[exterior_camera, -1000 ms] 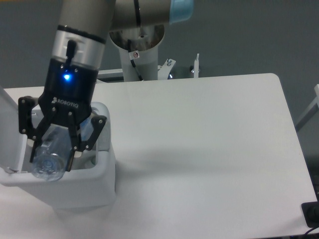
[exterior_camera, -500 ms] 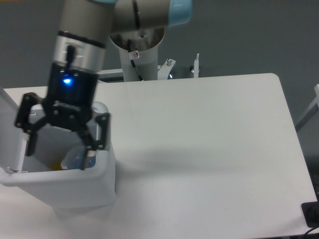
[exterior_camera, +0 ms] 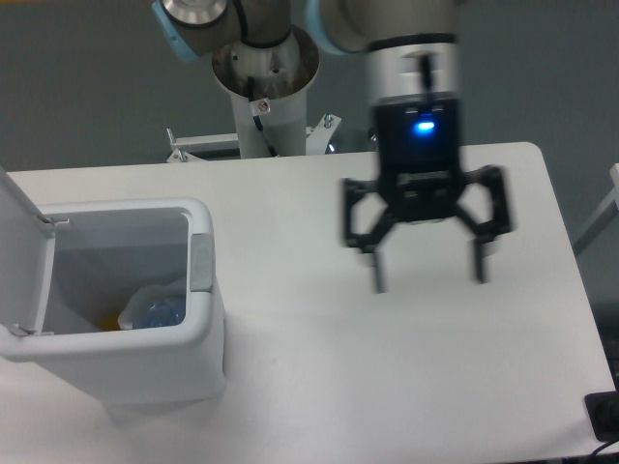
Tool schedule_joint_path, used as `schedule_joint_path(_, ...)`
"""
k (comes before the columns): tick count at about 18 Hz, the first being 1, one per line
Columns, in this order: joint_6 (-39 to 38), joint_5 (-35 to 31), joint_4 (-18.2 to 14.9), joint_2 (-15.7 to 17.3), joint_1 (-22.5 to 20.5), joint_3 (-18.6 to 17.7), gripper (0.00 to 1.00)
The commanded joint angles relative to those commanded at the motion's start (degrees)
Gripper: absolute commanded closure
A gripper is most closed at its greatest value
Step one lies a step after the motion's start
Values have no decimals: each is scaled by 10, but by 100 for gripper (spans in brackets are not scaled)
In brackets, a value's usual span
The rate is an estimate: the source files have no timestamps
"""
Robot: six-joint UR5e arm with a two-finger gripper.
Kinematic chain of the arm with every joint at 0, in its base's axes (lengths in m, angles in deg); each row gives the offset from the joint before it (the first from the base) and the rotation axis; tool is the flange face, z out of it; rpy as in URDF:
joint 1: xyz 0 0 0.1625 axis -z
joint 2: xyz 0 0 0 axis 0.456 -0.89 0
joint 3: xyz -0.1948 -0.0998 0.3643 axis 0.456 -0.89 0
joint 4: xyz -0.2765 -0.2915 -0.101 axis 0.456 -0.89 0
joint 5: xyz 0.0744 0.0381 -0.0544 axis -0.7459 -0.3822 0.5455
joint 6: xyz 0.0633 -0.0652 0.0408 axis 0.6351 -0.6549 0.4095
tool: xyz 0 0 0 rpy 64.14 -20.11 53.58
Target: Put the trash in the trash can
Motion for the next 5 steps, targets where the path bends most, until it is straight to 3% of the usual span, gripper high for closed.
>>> schedule_joint_path(5, 168, -86, -84, 3, -18, 5, 0)
